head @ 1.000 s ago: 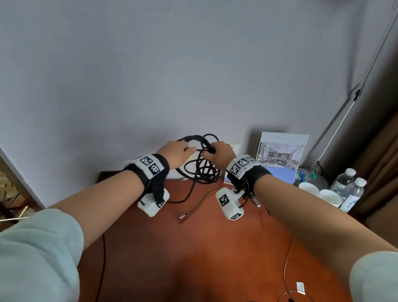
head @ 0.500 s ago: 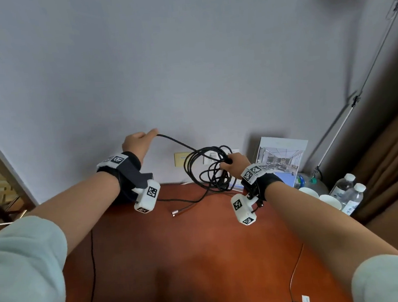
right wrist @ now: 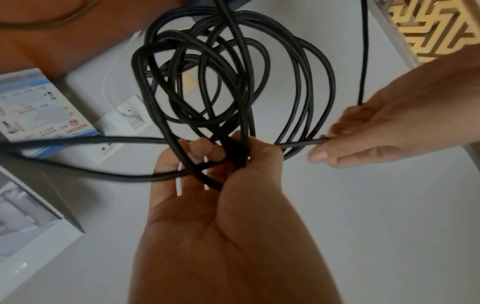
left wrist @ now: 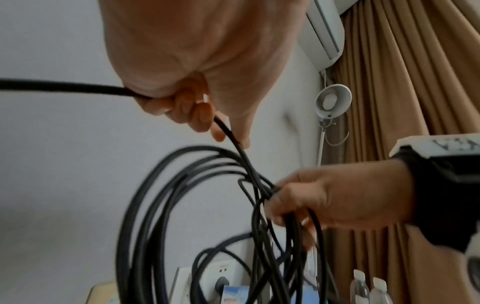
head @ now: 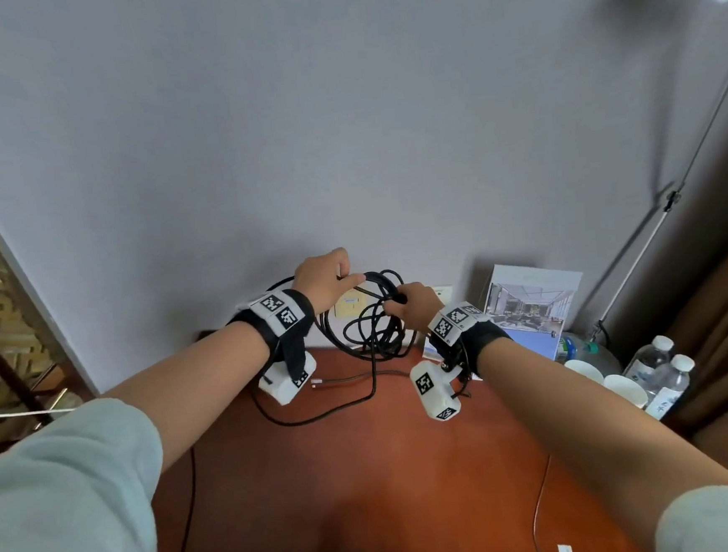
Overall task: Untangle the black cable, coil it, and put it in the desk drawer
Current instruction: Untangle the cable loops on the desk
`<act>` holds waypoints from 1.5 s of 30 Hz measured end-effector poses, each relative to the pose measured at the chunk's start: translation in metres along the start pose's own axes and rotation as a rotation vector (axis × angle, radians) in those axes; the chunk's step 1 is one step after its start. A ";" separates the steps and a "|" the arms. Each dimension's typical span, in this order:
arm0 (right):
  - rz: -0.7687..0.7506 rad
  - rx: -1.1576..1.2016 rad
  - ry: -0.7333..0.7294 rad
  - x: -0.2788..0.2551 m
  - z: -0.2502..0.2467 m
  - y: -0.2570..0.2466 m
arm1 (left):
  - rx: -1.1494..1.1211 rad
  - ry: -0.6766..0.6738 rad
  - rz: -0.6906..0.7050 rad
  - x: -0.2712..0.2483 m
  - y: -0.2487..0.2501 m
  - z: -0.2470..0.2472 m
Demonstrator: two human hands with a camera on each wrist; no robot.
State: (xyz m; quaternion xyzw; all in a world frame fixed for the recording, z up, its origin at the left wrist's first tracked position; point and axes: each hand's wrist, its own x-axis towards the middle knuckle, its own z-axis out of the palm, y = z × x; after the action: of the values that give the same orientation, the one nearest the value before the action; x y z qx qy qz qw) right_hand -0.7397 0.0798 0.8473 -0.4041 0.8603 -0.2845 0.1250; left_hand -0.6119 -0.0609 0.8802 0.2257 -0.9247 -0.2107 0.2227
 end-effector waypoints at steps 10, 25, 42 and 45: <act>0.170 -0.058 0.001 -0.008 -0.001 0.049 | -0.297 0.325 -0.321 0.005 -0.039 -0.036; 0.011 0.082 0.027 -0.013 0.012 -0.014 | -0.100 -0.074 -0.023 -0.016 0.000 0.007; -0.013 -0.036 0.030 -0.016 0.010 0.007 | -0.002 -0.129 -0.051 -0.025 -0.026 -0.002; -0.058 -0.005 0.019 -0.010 0.016 -0.006 | -0.032 -0.099 -0.024 -0.022 -0.010 0.007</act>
State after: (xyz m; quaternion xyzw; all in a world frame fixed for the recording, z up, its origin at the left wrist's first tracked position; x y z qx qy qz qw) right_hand -0.7224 0.0781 0.8381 -0.4267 0.8500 -0.2895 0.1076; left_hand -0.5948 -0.0554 0.8625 0.2224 -0.9284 -0.2390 0.1775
